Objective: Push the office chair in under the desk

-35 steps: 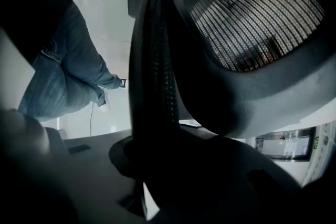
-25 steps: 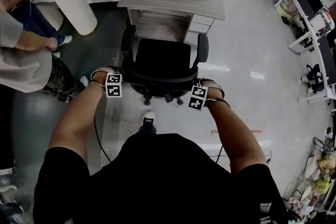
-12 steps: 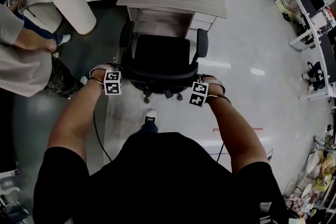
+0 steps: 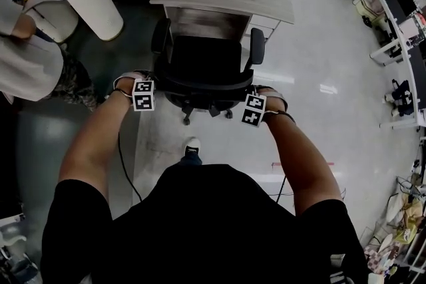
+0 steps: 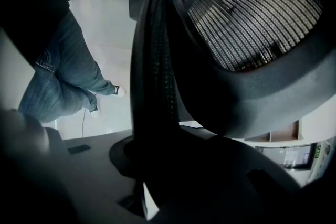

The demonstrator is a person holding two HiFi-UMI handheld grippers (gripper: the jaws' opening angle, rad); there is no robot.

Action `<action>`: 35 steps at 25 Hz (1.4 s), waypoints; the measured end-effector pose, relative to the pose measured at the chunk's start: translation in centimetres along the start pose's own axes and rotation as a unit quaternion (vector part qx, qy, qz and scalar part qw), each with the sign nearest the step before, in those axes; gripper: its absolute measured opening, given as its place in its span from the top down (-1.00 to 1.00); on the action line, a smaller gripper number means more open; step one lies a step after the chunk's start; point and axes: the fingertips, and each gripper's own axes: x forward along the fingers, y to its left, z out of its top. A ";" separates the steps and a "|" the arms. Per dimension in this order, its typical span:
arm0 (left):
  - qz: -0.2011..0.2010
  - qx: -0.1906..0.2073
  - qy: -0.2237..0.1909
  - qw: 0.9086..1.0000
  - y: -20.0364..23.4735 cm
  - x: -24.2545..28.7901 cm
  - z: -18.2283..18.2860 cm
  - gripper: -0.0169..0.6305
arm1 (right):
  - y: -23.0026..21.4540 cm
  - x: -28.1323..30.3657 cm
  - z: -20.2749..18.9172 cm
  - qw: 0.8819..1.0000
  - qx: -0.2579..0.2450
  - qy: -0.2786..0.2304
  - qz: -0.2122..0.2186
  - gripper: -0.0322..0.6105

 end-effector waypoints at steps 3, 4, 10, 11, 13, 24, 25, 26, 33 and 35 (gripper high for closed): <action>-0.001 -0.001 0.000 1.000 1.0 0.6 -0.3 0.65 | -1.0 0.7 0.2 1.000 0.001 0.000 0.001 0.64; -0.001 0.000 0.000 1.000 1.5 0.8 -0.5 0.65 | -1.4 0.9 0.2 1.000 0.002 0.001 0.001 0.64; 0.000 0.006 -0.002 1.000 4.8 1.8 -1.3 0.65 | -4.3 2.0 0.6 1.000 0.008 0.003 0.000 0.64; -0.001 0.008 -0.003 1.000 5.3 1.9 -1.5 0.65 | -4.7 2.2 0.7 1.000 0.009 0.003 0.000 0.64; -0.001 0.010 -0.002 1.000 6.4 2.3 -1.9 0.65 | -5.6 2.6 0.9 1.000 0.011 0.004 -0.001 0.64; 0.000 0.011 -0.005 1.000 10.5 3.7 -2.5 0.65 | -9.6 4.4 1.0 1.000 0.014 0.007 -0.003 0.63; 0.000 0.011 -0.006 1.000 10.7 3.8 -2.5 0.65 | -9.8 4.5 0.9 1.000 0.013 0.006 -0.003 0.63; 0.000 0.010 -0.006 1.000 10.9 3.8 -2.5 0.65 | -10.1 4.5 0.9 1.000 0.012 0.005 -0.003 0.63; 0.002 0.003 -0.003 1.000 11.8 4.0 -2.1 0.65 | -11.4 4.8 0.4 1.000 0.008 0.004 -0.006 0.63; 0.002 0.003 -0.004 1.000 12.1 4.1 -2.1 0.65 | -11.6 5.0 0.4 1.000 0.008 0.004 -0.005 0.63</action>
